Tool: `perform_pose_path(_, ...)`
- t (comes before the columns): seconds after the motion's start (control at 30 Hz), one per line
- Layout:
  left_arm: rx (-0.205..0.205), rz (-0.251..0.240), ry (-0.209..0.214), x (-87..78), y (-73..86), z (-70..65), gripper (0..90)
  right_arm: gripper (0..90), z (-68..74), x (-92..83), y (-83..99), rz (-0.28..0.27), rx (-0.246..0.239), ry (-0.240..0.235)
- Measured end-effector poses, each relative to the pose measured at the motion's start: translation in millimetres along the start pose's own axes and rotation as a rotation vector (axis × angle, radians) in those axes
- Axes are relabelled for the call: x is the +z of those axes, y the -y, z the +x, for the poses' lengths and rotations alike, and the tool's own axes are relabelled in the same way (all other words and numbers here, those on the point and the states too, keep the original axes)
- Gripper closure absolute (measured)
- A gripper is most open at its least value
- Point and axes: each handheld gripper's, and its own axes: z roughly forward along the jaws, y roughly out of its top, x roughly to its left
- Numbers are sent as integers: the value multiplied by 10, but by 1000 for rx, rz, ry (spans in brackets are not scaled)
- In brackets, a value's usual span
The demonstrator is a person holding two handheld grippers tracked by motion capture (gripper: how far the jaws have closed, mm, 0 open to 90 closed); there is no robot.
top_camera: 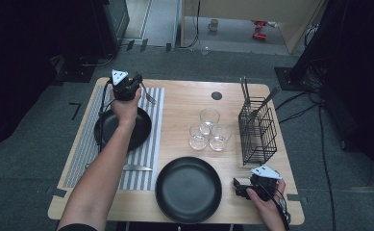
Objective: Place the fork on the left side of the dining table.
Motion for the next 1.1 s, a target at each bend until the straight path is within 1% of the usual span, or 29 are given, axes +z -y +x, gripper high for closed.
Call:
perform_pose_path(0.07,3,-4,-1,7,2,-6,888,0,0,0,0,0,0,0)
perform_pose_path(0.2,-16,-8,3,27,10,-2,888,0,0,0,0,0,0,0)
perform_pose_path(0.27,-28,-2,5,36,22,9,888,0,0,0,0,0,0,0)
perform_pose_path(0.3,-20,4,-1,41,30,11,888,0,0,0,0,0,0,0)
perform_pose_path(0.33,-22,6,1,46,37,17,888,0,0,0,0,0,0,0)
perform_pose_path(0.43,-29,16,2,61,58,38,888,0,0,0,0,0,0,0)
perform_pose_path(0.53,-40,15,5,65,66,60,887,0,0,0,0,0,0,0)
perform_pose_path(0.63,-33,20,5,56,66,81,887,0,0,0,0,0,0,0)
perform_pose_path(0.73,-42,26,6,43,66,111,886,0,0,0,0,0,0,0)
perform_pose_path(0.9,-53,33,0,28,72,159,882,0,1,0,0,0,0,0)
perform_pose_path(0.97,-61,32,-12,21,84,180,880,0,1,0,0,0,0,0)
perform_pose_path(1.1,-77,35,-16,15,97,234,874,0,1,1,0,1,1,1)
